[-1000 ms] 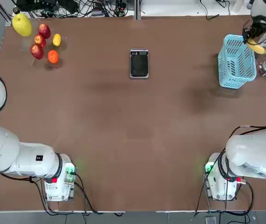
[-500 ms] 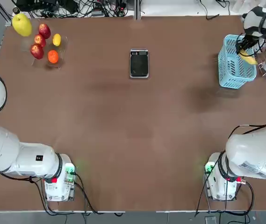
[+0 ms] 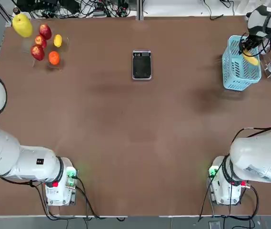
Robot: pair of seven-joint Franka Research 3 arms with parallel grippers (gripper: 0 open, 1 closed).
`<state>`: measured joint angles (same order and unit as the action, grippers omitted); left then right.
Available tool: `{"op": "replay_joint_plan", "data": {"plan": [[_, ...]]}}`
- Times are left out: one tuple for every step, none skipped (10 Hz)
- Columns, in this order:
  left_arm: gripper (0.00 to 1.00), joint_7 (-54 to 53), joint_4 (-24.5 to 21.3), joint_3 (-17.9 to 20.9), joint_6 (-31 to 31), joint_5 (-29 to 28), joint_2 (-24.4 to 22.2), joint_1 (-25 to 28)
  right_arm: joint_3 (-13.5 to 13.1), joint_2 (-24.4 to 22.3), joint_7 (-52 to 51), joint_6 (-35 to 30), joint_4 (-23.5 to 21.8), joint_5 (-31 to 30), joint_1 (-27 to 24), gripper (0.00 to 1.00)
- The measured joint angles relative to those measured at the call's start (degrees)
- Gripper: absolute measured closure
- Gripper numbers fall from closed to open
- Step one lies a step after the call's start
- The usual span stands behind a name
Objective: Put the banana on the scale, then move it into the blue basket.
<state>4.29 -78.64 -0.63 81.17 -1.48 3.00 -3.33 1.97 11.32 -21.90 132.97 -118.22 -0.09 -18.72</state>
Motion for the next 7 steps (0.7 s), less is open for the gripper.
{"op": "replay_joint_plan", "data": {"plan": [[0.00, 0.03, 0.00, 0.01, 0.00, 0.00, 0.00, 0.02, 0.00, 0.01, 0.01, 0.01, 0.03, 0.29, 0.26, 0.37], [0.00, 0.04, 0.00, 0.01, 0.00, 0.00, 0.00, 0.09, 0.00, 0.02, 0.02, 0.01, 0.04, 0.44, 0.42, 0.23], [0.00, 0.03, 0.00, 0.02, 0.00, 0.00, 0.00, 0.15, -0.02, 0.02, 0.03, 0.01, 0.04, 0.52, 0.44, 0.07], [0.00, 0.03, 0.00, 0.00, 0.00, 0.00, 0.00, 0.14, -0.07, 0.03, 0.02, 0.01, 0.09, 0.55, 0.43, 0.00], [0.00, 0.03, 0.00, -0.06, 0.00, 0.00, 0.00, 0.10, -0.09, 0.04, -0.01, 0.11, 0.51, 0.56, 0.43, 0.00], [0.00, 0.04, 0.00, -0.08, 0.00, 0.00, 0.00, 0.09, -0.06, 0.03, -0.05, -0.33, 2.04, 0.56, 0.74, 0.00], [0.00, 0.02, 0.00, -0.08, 0.00, 0.00, 0.00, 0.10, -0.27, -0.01, 1.88, -3.21, 5.13, 0.70, 2.67, 0.00]]}}
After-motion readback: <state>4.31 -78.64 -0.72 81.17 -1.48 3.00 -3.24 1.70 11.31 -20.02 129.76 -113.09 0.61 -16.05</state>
